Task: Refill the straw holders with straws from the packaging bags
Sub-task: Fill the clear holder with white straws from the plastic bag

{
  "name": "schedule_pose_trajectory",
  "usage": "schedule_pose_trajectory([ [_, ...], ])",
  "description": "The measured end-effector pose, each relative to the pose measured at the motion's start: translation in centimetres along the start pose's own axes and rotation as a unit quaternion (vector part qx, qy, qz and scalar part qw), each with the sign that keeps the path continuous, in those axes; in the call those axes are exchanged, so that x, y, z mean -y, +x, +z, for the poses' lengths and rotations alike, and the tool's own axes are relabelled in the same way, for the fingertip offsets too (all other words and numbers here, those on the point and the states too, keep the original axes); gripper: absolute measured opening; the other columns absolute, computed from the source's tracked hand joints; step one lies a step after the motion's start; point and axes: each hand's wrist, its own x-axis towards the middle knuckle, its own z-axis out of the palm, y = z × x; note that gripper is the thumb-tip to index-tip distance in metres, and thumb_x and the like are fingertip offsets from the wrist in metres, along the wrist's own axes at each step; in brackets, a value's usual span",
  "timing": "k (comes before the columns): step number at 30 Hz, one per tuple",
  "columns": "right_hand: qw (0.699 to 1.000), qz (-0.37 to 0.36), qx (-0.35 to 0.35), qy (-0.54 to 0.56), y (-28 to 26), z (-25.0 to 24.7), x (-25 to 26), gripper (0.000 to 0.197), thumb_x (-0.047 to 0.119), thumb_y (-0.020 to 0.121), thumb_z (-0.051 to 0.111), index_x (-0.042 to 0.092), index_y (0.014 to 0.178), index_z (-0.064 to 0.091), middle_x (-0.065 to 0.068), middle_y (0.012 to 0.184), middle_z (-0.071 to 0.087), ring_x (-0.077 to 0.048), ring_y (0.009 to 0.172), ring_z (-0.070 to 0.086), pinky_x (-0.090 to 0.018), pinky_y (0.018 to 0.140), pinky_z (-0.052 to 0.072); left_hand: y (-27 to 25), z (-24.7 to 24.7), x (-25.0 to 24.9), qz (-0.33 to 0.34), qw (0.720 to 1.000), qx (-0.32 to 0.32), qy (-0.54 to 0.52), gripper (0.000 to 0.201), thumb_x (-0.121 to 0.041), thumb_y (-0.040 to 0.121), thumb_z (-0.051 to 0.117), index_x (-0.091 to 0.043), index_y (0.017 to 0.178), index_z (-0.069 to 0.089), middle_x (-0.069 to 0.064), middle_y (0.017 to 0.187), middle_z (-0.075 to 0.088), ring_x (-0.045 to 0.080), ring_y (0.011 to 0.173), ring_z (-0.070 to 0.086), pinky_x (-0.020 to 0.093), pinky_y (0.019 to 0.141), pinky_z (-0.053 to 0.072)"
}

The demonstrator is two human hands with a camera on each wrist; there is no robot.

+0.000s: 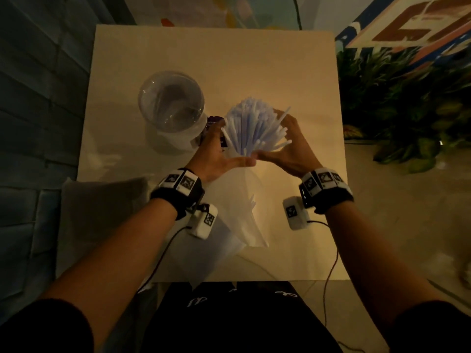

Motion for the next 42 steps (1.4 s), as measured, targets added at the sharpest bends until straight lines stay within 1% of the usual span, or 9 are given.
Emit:
schedule_pose_trajectory([
  [7, 0.998, -0.014, 0.055, 0.007, 3.0, 1.1, 0.2, 0.084, 0.050, 0.070, 0.084, 0.024, 0.140, 0.046, -0.008, 0.148, 0.043, -0.027, 0.136, 0.042, -0.040, 0.113, 0.037, 2.9, -0.3, -0.9, 0.036, 0.999, 0.002, 0.038, 0.098, -0.049, 0.060, 0.089, -0.026, 0.142, 0.041, -0.015, 0.142, 0.047, 0.001, 0.127, 0.045, 0.009, 0.100, 0.035],
  [11, 0.998, -0.047, 0.040, 0.018, 3.5, 1.5, 0.2, 0.056, 0.042, 0.073, 0.085, 0.033, 0.121, 0.059, -0.011, 0.131, 0.053, -0.030, 0.123, 0.050, -0.045, 0.103, 0.045, 3.5, 0.4, -0.7, 0.040, 0.998, -0.035, 0.020, 0.098, -0.069, 0.059, 0.079, -0.021, 0.137, 0.047, -0.002, 0.136, 0.055, 0.013, 0.125, 0.053, 0.040, 0.108, 0.043],
  [15, 0.994, -0.081, 0.006, 0.067, 3.2, 0.8, 0.8, 0.068, 0.042, 0.074, 0.080, 0.012, 0.129, 0.055, -0.013, 0.130, 0.052, -0.030, 0.122, 0.051, -0.047, 0.102, 0.045, 2.8, 0.7, -1.1, 0.065, 0.995, -0.068, -0.016, 0.090, -0.060, 0.070, 0.069, -0.011, 0.141, 0.040, 0.009, 0.140, 0.049, 0.020, 0.130, 0.049, 0.040, 0.112, 0.039],
  [18, 0.992, -0.076, -0.003, 0.101, 3.0, 0.3, 0.7, 0.077, 0.041, 0.073, 0.084, 0.014, 0.132, 0.044, -0.007, 0.133, 0.050, -0.022, 0.120, 0.053, -0.043, 0.097, 0.050, 2.5, 0.3, -1.1, 0.087, 0.993, -0.051, -0.056, 0.082, -0.052, 0.076, 0.073, -0.019, 0.143, 0.040, 0.006, 0.146, 0.045, 0.017, 0.135, 0.044, 0.045, 0.112, 0.039],
  [22, 0.995, -0.027, -0.008, 0.099, 1.6, -0.2, -1.1, 0.118, 0.046, 0.062, 0.090, 0.029, 0.153, 0.016, -0.003, 0.153, 0.034, -0.017, 0.135, 0.041, -0.037, 0.105, 0.045, 1.7, -0.3, 0.6, -0.006, 0.998, -0.036, -0.056, 0.118, -0.062, 0.059, 0.084, -0.040, 0.151, 0.014, -0.001, 0.160, 0.022, 0.016, 0.144, 0.030, 0.049, 0.115, 0.035],
  [26, 0.996, 0.020, 0.000, 0.092, -0.4, 0.0, -2.6, 0.120, 0.045, 0.061, 0.090, 0.037, 0.153, 0.013, -0.002, 0.153, 0.035, -0.020, 0.133, 0.043, -0.039, 0.100, 0.044, 0.1, 0.1, 2.0, -0.016, 0.997, -0.006, -0.072, 0.120, -0.041, 0.064, 0.089, -0.036, 0.154, 0.010, -0.004, 0.156, 0.031, 0.010, 0.137, 0.040, 0.044, 0.110, 0.042],
  [33, 0.982, 0.085, -0.148, 0.085, -6.3, 0.7, -4.2, 0.028, 0.032, 0.089, 0.071, 0.016, 0.109, 0.061, 0.004, 0.094, 0.067, -0.005, 0.082, 0.063, -0.024, 0.069, 0.051, -6.8, -0.2, 5.9, -0.058, 0.997, -0.038, -0.035, 0.104, -0.057, 0.060, 0.084, -0.033, 0.146, 0.030, -0.009, 0.145, 0.044, 0.004, 0.133, 0.043, 0.042, 0.112, 0.039],
  [39, 0.973, 0.197, 0.116, 0.045, -11.1, 5.4, -4.0, 0.026, 0.023, 0.100, 0.054, 0.008, 0.087, 0.071, -0.001, 0.069, 0.072, -0.009, 0.046, 0.061, -0.021, 0.052, 0.049, -11.0, -0.1, 11.3, -0.193, 0.971, -0.023, 0.138, 0.114, -0.053, 0.063, 0.086, -0.027, 0.153, 0.020, -0.001, 0.155, 0.034, 0.022, 0.140, 0.035, 0.044, 0.114, 0.033],
  [42, 0.952, 0.246, 0.183, 0.003, -11.3, 8.6, -4.1, 0.034, 0.024, 0.101, 0.051, 0.003, 0.083, 0.070, -0.002, 0.060, 0.065, -0.011, 0.042, 0.061, -0.020, 0.047, 0.050, -11.1, 1.2, 13.2, -0.204, 0.939, 0.052, 0.272, 0.090, -0.071, 0.065, 0.071, -0.027, 0.139, 0.043, -0.001, 0.136, 0.055, 0.026, 0.121, 0.054, 0.043, 0.099, 0.045],
])
